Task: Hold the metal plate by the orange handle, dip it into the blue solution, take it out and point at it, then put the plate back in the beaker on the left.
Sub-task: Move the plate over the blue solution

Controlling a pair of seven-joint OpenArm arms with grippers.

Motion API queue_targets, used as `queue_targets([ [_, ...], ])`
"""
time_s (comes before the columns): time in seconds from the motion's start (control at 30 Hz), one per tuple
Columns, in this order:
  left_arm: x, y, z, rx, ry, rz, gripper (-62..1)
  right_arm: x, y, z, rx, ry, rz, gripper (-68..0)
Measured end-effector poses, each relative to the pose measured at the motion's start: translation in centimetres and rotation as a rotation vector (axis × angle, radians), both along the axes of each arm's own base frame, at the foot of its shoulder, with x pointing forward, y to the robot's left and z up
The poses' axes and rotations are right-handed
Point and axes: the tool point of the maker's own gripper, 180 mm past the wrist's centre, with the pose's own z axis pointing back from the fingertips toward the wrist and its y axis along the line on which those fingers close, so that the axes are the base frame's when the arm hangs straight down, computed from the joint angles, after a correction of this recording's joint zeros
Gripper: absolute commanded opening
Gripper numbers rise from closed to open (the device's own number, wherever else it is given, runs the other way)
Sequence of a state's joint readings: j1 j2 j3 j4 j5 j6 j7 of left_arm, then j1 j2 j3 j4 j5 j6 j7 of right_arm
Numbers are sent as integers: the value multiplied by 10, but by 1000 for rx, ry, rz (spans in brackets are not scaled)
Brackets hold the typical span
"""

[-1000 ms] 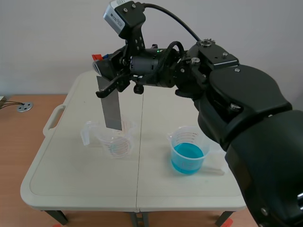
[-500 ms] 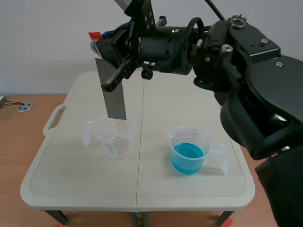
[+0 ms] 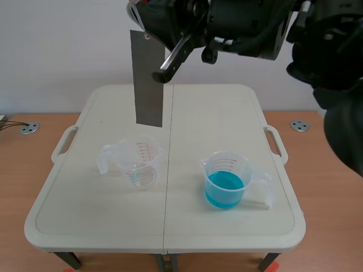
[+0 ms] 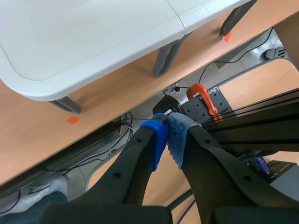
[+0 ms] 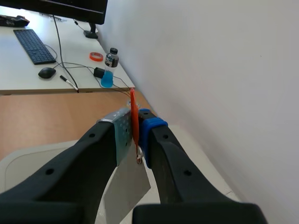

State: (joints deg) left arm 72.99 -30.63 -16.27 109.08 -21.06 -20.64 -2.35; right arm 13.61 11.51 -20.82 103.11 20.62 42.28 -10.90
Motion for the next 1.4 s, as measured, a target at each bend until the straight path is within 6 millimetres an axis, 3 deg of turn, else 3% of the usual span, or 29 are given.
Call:
queue_targets([
  [0.23,1,0,0,0,-5,0,-591,-6,-33,13,12,0,-45,-664],
  [0.37,13,0,3,2,-42,0,-591,-7,-50,16,23,11,-78,-665],
  [0.8,103,0,47,9,-352,-7,-591,-13,-97,11,29,64,-186,-665],
  [1.0,131,-19,60,22,-418,-128,-591,-14,-114,-4,21,117,-241,-665],
  [1.2,153,-44,78,-7,-495,-218,-591,-16,-124,-6,48,148,-261,-665],
  [1.4,166,-66,74,-32,-494,-303,-591,-17,-124,-8,48,164,-259,-665],
])
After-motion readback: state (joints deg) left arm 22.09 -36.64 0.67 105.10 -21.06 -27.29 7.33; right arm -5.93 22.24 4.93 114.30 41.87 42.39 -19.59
